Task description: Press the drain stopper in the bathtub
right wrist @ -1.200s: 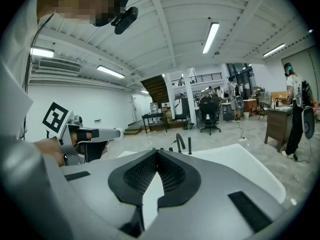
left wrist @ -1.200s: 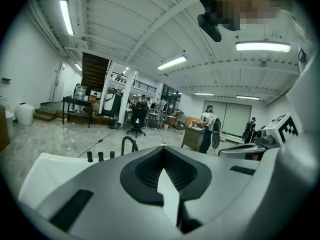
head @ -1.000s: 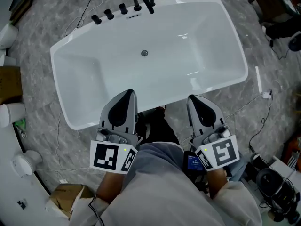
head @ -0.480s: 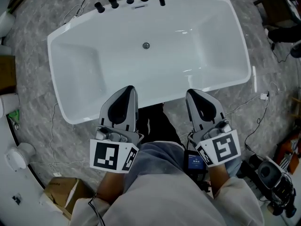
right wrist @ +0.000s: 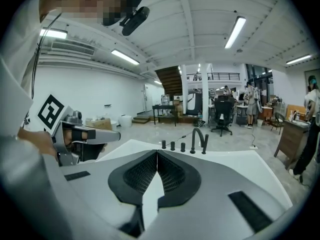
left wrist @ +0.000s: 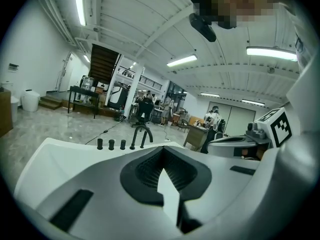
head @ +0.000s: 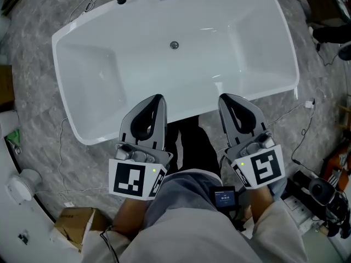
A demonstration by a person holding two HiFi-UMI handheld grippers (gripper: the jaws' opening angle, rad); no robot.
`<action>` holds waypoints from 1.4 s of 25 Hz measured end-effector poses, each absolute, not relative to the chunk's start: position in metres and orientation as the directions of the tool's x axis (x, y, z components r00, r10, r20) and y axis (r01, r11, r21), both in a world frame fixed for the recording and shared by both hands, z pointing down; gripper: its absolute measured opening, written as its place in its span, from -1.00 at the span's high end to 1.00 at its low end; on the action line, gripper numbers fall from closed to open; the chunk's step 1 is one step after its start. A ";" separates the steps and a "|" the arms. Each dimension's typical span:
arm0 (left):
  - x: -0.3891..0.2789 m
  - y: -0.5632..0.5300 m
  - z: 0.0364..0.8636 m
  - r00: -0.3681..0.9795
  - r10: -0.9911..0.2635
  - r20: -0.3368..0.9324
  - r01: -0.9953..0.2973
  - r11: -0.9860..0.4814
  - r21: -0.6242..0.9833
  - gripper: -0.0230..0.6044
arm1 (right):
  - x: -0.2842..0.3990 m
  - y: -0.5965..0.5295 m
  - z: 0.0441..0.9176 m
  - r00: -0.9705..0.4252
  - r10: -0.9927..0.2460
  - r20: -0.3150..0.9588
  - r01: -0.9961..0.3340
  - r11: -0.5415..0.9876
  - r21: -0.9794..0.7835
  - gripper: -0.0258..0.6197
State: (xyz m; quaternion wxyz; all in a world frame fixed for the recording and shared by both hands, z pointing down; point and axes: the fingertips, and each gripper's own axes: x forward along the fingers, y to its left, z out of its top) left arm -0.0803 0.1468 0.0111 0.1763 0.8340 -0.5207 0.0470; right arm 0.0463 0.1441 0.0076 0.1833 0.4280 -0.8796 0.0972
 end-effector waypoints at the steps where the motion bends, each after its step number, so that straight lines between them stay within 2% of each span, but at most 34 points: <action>1: -0.083 0.146 0.017 0.454 -0.851 0.265 -0.885 -0.395 0.247 0.91 | 0.043 0.142 0.013 -0.566 -0.716 0.409 -0.788 0.616 -0.012 0.86; 19: -0.060 0.100 0.134 0.431 -0.840 0.330 -0.898 -0.363 0.248 0.91 | 0.038 0.077 0.144 -0.575 -0.656 0.489 -0.753 0.658 -0.001 0.86; 35: -0.036 0.049 0.223 0.374 -0.833 0.409 -0.922 -0.286 0.261 0.91 | 0.064 0.014 0.249 -0.585 -0.590 0.557 -0.728 0.685 -0.039 0.86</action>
